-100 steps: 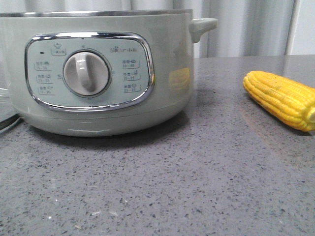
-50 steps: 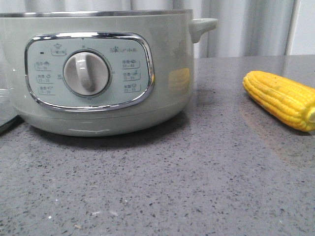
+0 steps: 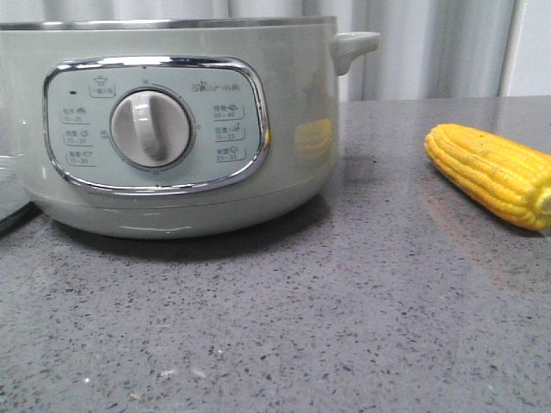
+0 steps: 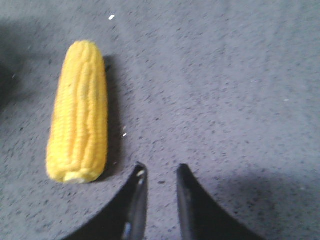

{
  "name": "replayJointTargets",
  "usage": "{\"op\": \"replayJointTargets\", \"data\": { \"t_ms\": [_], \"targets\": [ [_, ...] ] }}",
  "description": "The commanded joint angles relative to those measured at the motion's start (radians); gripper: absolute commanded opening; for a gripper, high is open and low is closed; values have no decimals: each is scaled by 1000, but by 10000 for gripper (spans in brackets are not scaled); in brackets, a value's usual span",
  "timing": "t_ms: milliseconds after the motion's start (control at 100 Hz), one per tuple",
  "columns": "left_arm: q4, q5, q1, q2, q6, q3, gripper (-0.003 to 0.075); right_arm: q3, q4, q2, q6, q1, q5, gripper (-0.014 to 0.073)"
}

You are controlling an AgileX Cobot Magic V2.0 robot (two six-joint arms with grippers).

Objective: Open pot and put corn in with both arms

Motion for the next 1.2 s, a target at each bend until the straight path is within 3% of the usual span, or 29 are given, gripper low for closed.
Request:
{"op": "replayJointTargets", "data": {
  "t_ms": [0,130,430,960,1050,1191],
  "targets": [
    [6,7,-7,-86,-9,-49,389,-85,5,60,-22,39,3,213],
    [11,71,-7,-212,-9,-82,389,-177,6,161,-25,113,55,335],
    [27,197,-7,-416,-9,-105,388,-347,86,446,-25,191,116,331],
    [27,205,-7,-451,-9,-105,388,-401,142,693,-25,191,135,330],
    [27,205,-7,-451,-9,-105,388,-402,142,693,-25,191,135,303],
    [27,205,-7,-451,-9,-105,387,-402,142,693,-25,191,135,132]
  ]
}}
